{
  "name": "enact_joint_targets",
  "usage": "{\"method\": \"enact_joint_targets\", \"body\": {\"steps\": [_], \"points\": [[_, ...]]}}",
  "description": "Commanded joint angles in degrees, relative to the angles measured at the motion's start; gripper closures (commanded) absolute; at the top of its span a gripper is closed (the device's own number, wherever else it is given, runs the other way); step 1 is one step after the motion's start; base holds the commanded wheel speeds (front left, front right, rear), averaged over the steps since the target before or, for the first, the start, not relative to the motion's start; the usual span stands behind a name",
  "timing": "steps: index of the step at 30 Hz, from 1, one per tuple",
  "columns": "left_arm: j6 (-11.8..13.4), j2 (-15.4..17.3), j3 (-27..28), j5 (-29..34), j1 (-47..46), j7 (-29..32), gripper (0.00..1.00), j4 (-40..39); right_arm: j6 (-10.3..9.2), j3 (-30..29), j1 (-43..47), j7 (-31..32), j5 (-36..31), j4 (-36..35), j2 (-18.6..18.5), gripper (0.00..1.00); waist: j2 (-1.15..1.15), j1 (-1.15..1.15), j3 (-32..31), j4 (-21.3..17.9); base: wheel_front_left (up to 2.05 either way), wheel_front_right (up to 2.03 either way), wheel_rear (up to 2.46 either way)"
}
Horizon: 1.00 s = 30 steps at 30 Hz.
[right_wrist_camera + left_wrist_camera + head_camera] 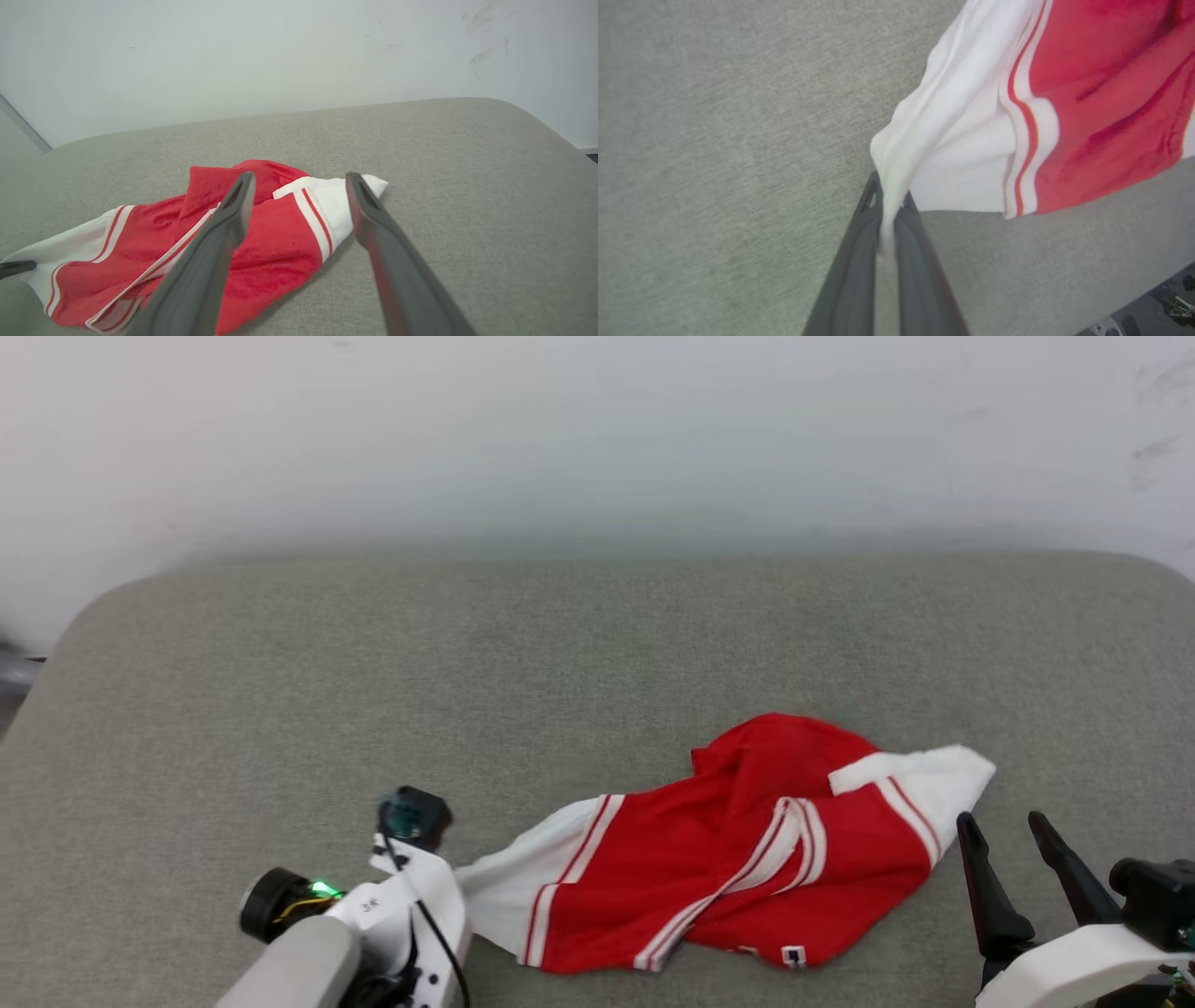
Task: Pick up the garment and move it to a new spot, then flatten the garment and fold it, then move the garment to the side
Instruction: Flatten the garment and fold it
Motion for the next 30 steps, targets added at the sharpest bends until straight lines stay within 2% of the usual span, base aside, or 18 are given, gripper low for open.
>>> {"method": "enact_joint_targets", "body": {"steps": [1, 9, 15, 16, 17, 18, 21, 30], "points": [[1.4, 1.3, 1.2, 0.1, 1.4, -1.0, 1.00, -0.9, -0.02, 0.0, 0.9, 0.1, 0.6, 0.1, 0.1, 0.00, 0.00, 0.00, -1.1, 1.0, 0.00, 0.00, 0.00], [8.4, 5.2, 8.5, -3.5, 7.6, -4.9, 1.00, -5.1, -0.02, -0.5, 1.4, 0.3, 0.9, 0.4, 0.1, 0.00, 0.00, 0.00, -1.6, 2.3, 0.00, 0.00, 0.00], [10.4, 4.2, 11.2, -5.7, 12.4, -9.9, 1.00, -6.4, -0.02, -1.4, 1.4, 0.6, 1.2, 0.7, 0.1, 0.00, 0.00, 0.00, -1.1, 2.2, 0.00, 0.00, 0.00], [10.5, 3.6, 11.4, -5.9, 13.0, -11.0, 0.84, -6.4, -0.02, -1.6, 1.4, 0.7, 1.2, 0.8, 0.1, 0.00, 0.00, 0.00, -1.1, 2.2, 0.00, 0.00, 0.00], [10.6, 3.0, 11.4, -6.1, 13.5, -12.0, 0.09, -6.6, -0.02, -1.7, 1.3, 0.8, 1.2, 0.8, 0.1, 0.00, 0.00, 0.00, -1.2, 2.1, 0.00, 0.00, 0.00], [10.6, 2.7, 11.7, -6.0, 13.7, -13.5, 0.00, -6.8, -0.02, -1.8, 1.3, 0.9, 1.1, 0.9, 0.1, 0.00, 0.00, 0.00, -1.2, 2.1, 0.00, 0.00, 0.00], [10.7, 2.1, 12.1, -5.6, 14.1, -16.6, 0.00, -7.2, -0.02, -2.0, 1.0, 1.2, 0.8, 1.0, 0.1, 0.00, 0.00, 0.00, -1.3, 1.9, 0.00, 0.00, 0.00], [11.4, 0.3, 13.0, -1.9, 16.0, -33.0, 0.00, -10.6, -0.02, -3.4, 0.0, 3.2, 1.7, 3.2, 0.1, 0.00, 0.00, 0.00, -2.5, 1.4, 0.00, 0.00, 0.00]]}}
